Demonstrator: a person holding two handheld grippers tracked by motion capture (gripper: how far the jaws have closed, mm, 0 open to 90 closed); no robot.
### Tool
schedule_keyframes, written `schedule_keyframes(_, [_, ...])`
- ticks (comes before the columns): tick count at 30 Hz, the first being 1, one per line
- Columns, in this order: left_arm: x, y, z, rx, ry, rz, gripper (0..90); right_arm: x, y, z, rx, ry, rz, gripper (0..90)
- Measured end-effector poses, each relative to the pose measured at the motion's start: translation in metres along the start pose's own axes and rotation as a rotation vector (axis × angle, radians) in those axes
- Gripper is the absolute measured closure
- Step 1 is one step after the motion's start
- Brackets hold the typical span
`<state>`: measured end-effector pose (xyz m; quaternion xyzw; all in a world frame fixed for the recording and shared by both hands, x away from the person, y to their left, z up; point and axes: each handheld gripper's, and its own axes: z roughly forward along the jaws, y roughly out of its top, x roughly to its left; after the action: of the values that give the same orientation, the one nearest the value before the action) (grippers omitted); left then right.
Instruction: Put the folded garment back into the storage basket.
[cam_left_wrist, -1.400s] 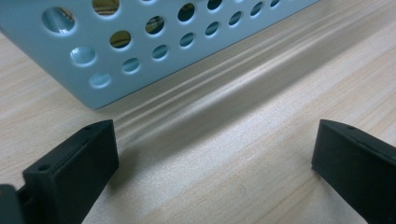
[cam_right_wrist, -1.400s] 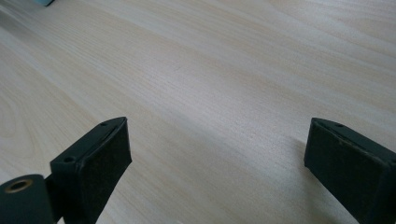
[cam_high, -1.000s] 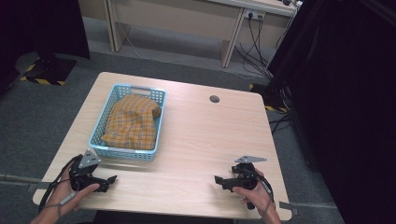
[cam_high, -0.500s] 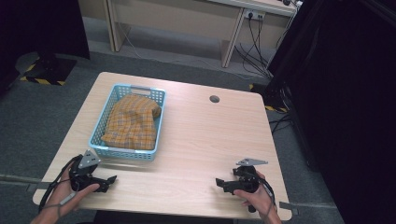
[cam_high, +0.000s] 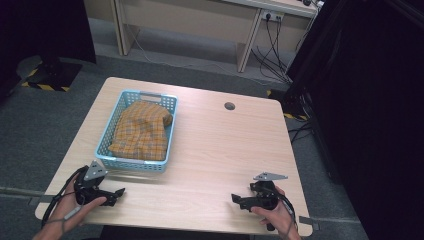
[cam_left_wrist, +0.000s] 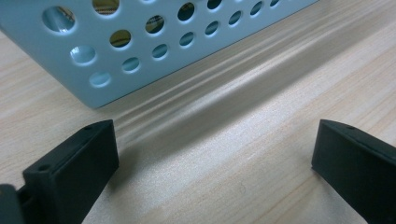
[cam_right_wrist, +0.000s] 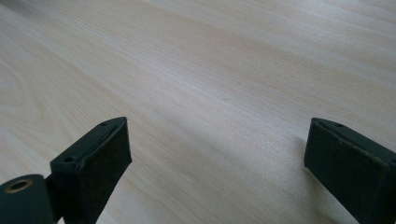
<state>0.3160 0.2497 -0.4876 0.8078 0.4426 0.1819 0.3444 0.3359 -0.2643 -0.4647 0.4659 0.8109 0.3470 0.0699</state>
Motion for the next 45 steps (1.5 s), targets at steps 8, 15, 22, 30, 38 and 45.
schedule_keyframes(8, [0.000, 0.000, 0.000, 0.000, 0.000, 0.000, 0.0, 0.000, -0.004, -0.004, -0.004, -0.002, 0.008, 7.7])
schedule_keyframes(15, [0.000, 0.000, 0.000, 0.000, 0.000, 0.000, 0.0, -0.001, -0.009, -0.005, -0.002, -0.007, 0.012, 7.7])
schedule_keyframes(22, [0.000, 0.000, 0.000, 0.000, 0.000, 0.000, 0.0, -0.002, -0.014, -0.009, -0.007, -0.010, 0.019, 7.7])
schedule_keyframes(30, [0.000, 0.000, 0.000, 0.000, 0.000, 0.000, 0.0, -0.005, -0.019, -0.013, -0.009, -0.026, 0.020, 7.7])
schedule_keyframes(38, [0.000, 0.000, 0.000, 0.000, 0.000, 0.000, 0.0, -0.006, -0.023, -0.018, -0.009, -0.031, 0.020, 7.7])
schedule_keyframes(45, [0.000, 0.000, 0.000, 0.000, 0.000, 0.000, 0.0, -0.008, -0.027, -0.021, -0.013, -0.037, 0.026, 7.6])
